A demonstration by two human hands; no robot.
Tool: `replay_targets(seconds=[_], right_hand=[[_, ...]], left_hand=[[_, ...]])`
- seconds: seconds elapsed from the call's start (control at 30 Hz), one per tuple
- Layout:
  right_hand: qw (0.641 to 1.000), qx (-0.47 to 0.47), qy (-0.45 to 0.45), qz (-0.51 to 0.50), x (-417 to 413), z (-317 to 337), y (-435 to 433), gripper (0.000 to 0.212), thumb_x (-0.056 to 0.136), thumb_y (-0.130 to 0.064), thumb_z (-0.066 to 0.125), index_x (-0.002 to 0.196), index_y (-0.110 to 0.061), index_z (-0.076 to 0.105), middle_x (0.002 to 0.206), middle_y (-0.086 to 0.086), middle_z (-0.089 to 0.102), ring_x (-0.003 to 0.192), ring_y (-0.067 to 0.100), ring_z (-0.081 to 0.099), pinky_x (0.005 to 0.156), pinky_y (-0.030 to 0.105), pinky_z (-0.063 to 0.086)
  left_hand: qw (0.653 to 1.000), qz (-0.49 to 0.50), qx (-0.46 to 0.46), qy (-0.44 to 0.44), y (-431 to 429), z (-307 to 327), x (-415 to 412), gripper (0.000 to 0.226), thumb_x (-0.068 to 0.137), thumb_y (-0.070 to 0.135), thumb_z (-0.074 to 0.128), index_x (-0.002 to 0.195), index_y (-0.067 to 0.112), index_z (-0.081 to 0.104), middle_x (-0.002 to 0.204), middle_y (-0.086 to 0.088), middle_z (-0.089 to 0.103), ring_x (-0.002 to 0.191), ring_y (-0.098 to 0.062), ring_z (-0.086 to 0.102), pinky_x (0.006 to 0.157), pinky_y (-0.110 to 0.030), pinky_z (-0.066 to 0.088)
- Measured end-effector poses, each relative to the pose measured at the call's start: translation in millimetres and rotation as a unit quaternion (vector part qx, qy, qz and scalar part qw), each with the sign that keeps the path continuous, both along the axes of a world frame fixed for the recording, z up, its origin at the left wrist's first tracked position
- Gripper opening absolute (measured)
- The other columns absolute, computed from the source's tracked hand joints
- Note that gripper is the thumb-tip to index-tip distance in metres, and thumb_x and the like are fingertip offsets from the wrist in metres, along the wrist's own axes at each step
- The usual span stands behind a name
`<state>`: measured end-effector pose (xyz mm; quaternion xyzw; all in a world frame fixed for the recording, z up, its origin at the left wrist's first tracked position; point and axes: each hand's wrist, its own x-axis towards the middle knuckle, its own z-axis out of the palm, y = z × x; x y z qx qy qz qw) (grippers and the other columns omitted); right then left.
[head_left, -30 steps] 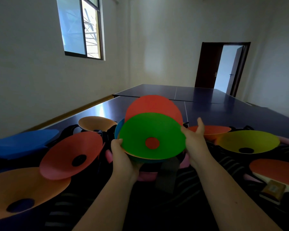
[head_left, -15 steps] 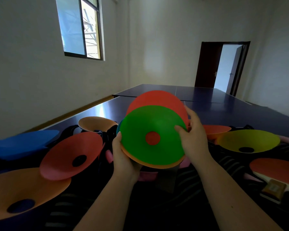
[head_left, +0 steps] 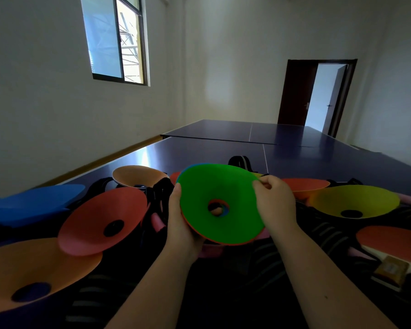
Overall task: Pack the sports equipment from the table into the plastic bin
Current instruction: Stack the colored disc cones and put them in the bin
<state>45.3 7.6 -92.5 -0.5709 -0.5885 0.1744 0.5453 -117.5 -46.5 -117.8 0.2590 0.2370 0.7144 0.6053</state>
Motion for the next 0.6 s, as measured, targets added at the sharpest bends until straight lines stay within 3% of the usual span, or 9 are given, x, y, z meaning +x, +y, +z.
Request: replay_targets(seconds=[0.13, 0.2, 0.23, 0.27, 0.33, 0.43, 0.5, 0.6], right_hand=[[0.984, -0.078, 0.156, 0.042, -4.1, 5.3, 2.7, 0.018, 0.09, -0.024, 0.062, 0.108, -0.025, 0.061, 0.112, 0.011, 0.06, 0.08, 0.02, 0.061, 0.061, 0.028, 0.046], [0.95, -0.165, 0.238, 0.119, -6.3, 8.6, -0.9, 0.016, 0.094, -0.025, 0.059, 0.109, -0.019, 0.06, 0.11, 0.01, 0.066, 0.085, 0.023, 0.065, 0.071, 0.033, 0.053], [0.929, -0.208, 0.262, 0.158, -7.9, 10.3, -5.2, 0.016, 0.095, -0.027, 0.058, 0.109, -0.018, 0.06, 0.103, 0.01, 0.068, 0.082, 0.026, 0.068, 0.068, 0.036, 0.056], [0.915, -0.235, 0.271, 0.184, -9.9, 10.8, -8.9, 0.015, 0.096, -0.027, 0.057, 0.108, -0.018, 0.06, 0.094, 0.009, 0.068, 0.073, 0.027, 0.069, 0.061, 0.034, 0.055], [0.926, -0.233, 0.239, 0.177, -13.2, 6.2, -7.9, 0.015, 0.095, -0.024, 0.058, 0.107, -0.017, 0.062, 0.088, 0.01, 0.069, 0.063, 0.025, 0.067, 0.053, 0.03, 0.051], [0.962, -0.149, 0.194, 0.118, -14.5, 0.5, -3.1, 0.017, 0.093, -0.016, 0.058, 0.11, -0.014, 0.062, 0.1, 0.013, 0.069, 0.082, 0.024, 0.066, 0.069, 0.034, 0.049], [0.964, -0.123, 0.212, 0.101, -12.7, 0.9, -2.9, 0.018, 0.093, -0.014, 0.058, 0.111, -0.012, 0.058, 0.101, 0.011, 0.067, 0.082, 0.021, 0.062, 0.069, 0.032, 0.047], [0.964, -0.115, 0.218, 0.103, -11.1, -1.3, -1.4, 0.017, 0.096, -0.024, 0.059, 0.108, -0.013, 0.057, 0.102, 0.01, 0.065, 0.084, 0.019, 0.062, 0.068, 0.032, 0.047]], left_hand=[[0.998, 0.003, 0.026, -0.054, 1.5, -0.2, -3.6, 0.047, 0.097, 0.05, 0.039, 0.113, 0.021, 0.072, 0.114, -0.008, 0.072, 0.101, -0.027, 0.067, 0.091, -0.043, 0.049], [0.996, 0.004, 0.035, -0.083, 3.2, -2.2, -7.5, 0.05, 0.097, 0.052, 0.039, 0.126, 0.022, 0.067, 0.121, -0.009, 0.07, 0.111, -0.031, 0.064, 0.091, -0.046, 0.05], [0.995, -0.001, 0.036, -0.094, 4.0, -3.4, -9.5, 0.052, 0.097, 0.053, 0.04, 0.131, 0.022, 0.063, 0.125, -0.01, 0.068, 0.114, -0.033, 0.062, 0.091, -0.047, 0.05], [0.994, -0.007, 0.037, -0.099, 4.5, -4.0, -10.8, 0.053, 0.096, 0.054, 0.041, 0.135, 0.023, 0.06, 0.128, -0.011, 0.067, 0.117, -0.035, 0.061, 0.091, -0.048, 0.051], [0.995, -0.021, 0.037, -0.092, 5.0, -4.1, -11.7, 0.054, 0.095, 0.053, 0.041, 0.136, 0.022, 0.059, 0.13, -0.013, 0.065, 0.119, -0.037, 0.06, 0.091, -0.051, 0.051], [0.996, -0.053, 0.01, -0.07, 4.4, -1.4, -8.1, 0.059, 0.094, 0.056, 0.042, 0.135, 0.018, 0.06, 0.131, -0.016, 0.064, 0.122, -0.039, 0.057, 0.098, -0.057, 0.045], [0.997, -0.056, -0.005, -0.05, 4.1, -0.6, -7.1, 0.06, 0.092, 0.057, 0.047, 0.132, 0.015, 0.062, 0.129, -0.018, 0.064, 0.117, -0.039, 0.057, 0.102, -0.059, 0.042], [0.999, -0.034, -0.013, -0.028, 2.6, 1.8, -7.7, 0.042, 0.093, 0.039, 0.053, 0.122, 0.011, 0.066, 0.109, -0.016, 0.069, 0.095, -0.03, 0.064, 0.089, -0.049, 0.053]])
